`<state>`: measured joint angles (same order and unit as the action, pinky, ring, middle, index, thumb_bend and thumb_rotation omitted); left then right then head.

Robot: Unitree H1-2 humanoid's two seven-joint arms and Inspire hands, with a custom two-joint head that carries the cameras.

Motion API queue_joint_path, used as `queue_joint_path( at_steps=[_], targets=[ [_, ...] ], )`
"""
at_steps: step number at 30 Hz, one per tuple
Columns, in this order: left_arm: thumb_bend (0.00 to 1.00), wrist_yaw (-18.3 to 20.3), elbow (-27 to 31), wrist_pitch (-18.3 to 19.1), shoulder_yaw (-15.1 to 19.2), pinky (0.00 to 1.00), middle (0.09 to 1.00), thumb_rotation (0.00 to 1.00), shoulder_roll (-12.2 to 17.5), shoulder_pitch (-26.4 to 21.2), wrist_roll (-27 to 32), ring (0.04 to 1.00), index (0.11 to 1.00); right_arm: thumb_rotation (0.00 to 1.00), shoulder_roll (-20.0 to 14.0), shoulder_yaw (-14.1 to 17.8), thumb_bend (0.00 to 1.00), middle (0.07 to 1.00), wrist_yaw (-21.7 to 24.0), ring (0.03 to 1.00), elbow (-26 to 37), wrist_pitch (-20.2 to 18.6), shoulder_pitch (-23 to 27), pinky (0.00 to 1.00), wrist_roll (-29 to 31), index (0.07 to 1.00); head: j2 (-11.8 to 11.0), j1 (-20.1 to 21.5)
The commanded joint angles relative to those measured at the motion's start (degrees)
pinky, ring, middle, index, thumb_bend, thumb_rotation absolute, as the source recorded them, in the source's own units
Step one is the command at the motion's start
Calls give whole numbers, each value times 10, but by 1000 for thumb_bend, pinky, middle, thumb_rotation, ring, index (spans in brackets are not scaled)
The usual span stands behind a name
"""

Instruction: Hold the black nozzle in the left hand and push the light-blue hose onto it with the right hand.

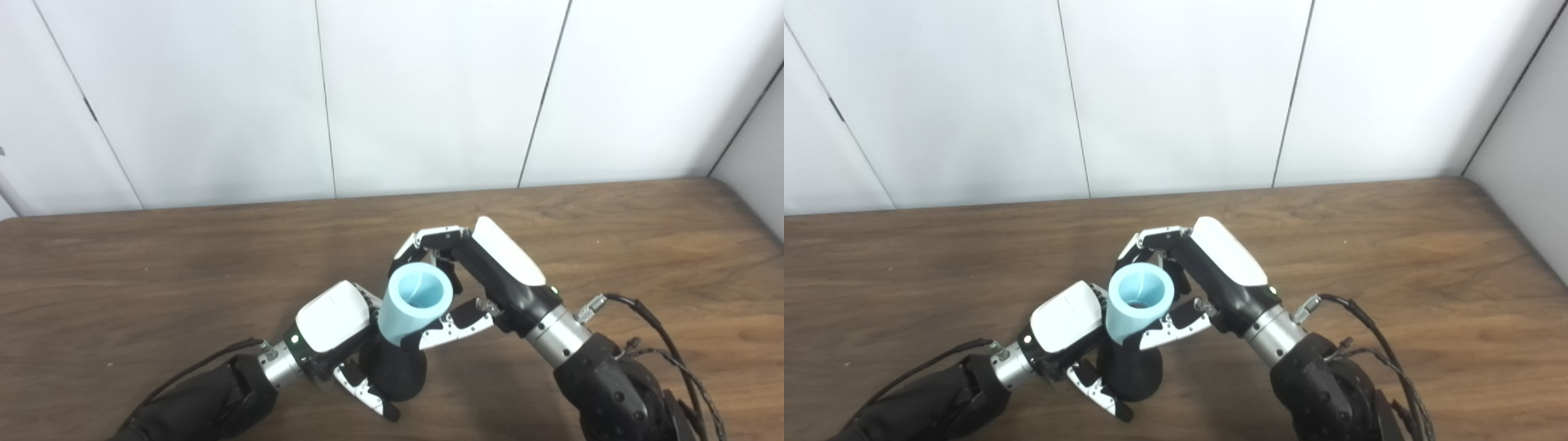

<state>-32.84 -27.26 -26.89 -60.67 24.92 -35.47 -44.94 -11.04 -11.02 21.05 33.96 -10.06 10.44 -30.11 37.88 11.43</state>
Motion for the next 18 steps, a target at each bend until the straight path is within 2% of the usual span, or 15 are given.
queue_joint_path(
  at_steps=[1, 3, 7, 10, 18],
  targets=[
    [517, 44, -33, 0, -52, 185, 391, 0, -13, 94, -24, 223, 489, 0, 1, 0, 529, 471, -1, 172, 25, 3, 28, 115, 0, 480, 0, -1],
    [517, 45, -32, 0, -52, 208, 397, 0, -13, 94, -25, 250, 497, 0, 0, -2, 529, 471, 4, 166, 27, -1, 29, 111, -2, 480, 0, -1],
    [516, 43, -30, 0, -51, 192, 390, 0, -14, 95, -28, 232, 493, 0, 2, -3, 530, 470, 10, 155, 29, -12, 28, 104, -2, 480, 1, -3],
    [516, 44, -26, 0, -49, 209, 400, 0, -14, 96, -27, 256, 503, 0, 4, -3, 522, 413, 9, 157, 27, -13, 26, 99, -1, 517, 2, -3],
    [516, 58, -26, 0, -43, 220, 395, 0, -16, 98, -31, 259, 502, 0, 4, -11, 527, 459, 7, 161, 18, -5, 25, 104, -10, 505, 2, -3]
  ],
)
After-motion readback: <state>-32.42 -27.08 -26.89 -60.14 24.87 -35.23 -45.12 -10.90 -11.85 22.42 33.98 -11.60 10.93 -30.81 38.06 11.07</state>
